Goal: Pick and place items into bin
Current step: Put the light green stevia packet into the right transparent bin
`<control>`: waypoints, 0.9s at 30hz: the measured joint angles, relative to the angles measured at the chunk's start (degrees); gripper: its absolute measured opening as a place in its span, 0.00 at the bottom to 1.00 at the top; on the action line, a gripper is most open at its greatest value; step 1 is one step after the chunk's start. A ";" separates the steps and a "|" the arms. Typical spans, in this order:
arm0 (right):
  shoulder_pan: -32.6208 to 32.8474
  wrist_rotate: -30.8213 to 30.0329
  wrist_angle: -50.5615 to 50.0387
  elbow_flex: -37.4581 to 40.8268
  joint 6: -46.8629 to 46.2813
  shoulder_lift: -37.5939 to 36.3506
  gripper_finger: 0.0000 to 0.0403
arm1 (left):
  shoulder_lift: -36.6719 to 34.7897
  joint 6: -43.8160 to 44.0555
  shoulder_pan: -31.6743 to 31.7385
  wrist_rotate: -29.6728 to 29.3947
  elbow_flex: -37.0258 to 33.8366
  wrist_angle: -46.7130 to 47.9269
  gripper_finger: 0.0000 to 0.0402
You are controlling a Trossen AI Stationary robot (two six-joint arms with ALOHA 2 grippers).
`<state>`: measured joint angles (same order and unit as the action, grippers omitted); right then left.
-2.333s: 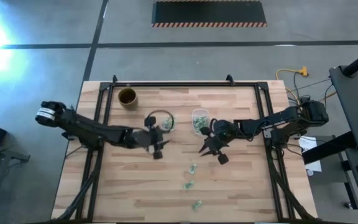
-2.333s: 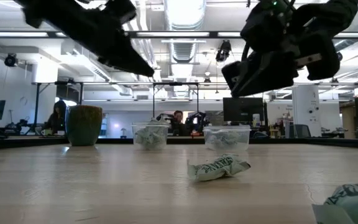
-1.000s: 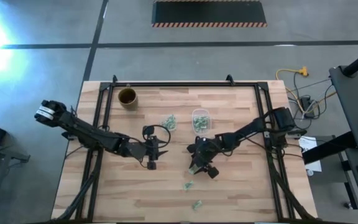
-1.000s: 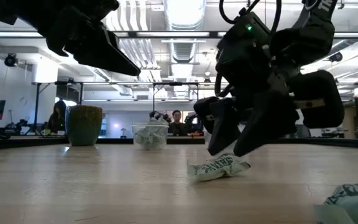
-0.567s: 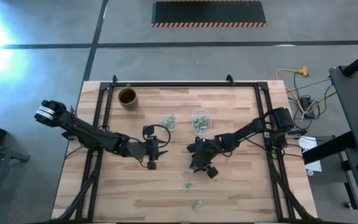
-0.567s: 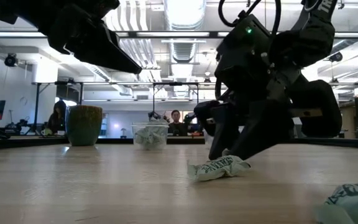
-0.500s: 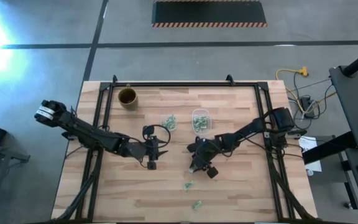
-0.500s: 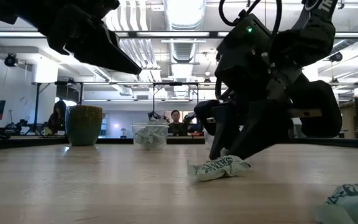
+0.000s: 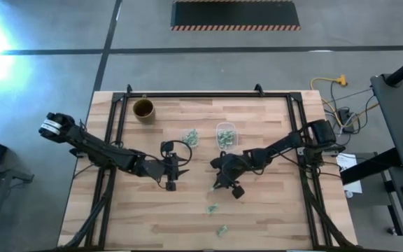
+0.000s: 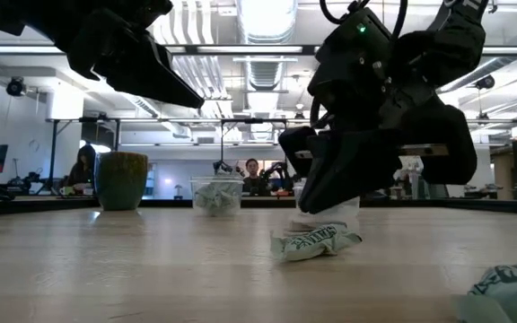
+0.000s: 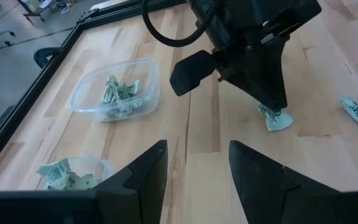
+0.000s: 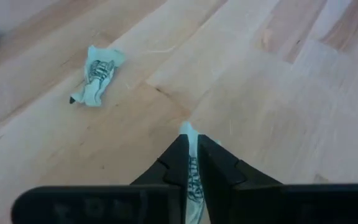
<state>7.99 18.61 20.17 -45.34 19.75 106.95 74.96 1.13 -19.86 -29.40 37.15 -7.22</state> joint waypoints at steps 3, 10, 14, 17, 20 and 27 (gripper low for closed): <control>0.00 0.03 -0.04 0.00 0.00 -0.23 0.04 | 0.00 0.00 0.00 0.00 0.00 0.00 0.39; 0.02 1.11 -0.31 0.00 -2.52 -0.32 0.07 | 0.00 0.04 0.00 0.01 0.00 0.00 0.39; -0.02 1.14 -0.73 0.01 -4.41 -0.32 0.17 | 0.00 0.09 0.00 0.01 0.00 -0.05 0.39; 0.00 1.14 -0.74 0.01 -4.73 -0.28 0.26 | 0.00 0.09 0.00 0.01 -0.02 -0.26 0.39; -0.02 0.69 -1.03 0.02 -4.76 -0.28 0.33 | 0.00 0.09 0.00 0.01 -0.02 -0.53 0.39; -0.02 -1.54 -3.94 0.02 -4.57 -0.21 0.41 | 0.00 0.11 0.01 0.03 -0.02 -1.32 0.39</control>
<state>7.97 17.07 16.23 -45.32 15.18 106.74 74.96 1.23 -19.85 -29.36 37.12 -8.54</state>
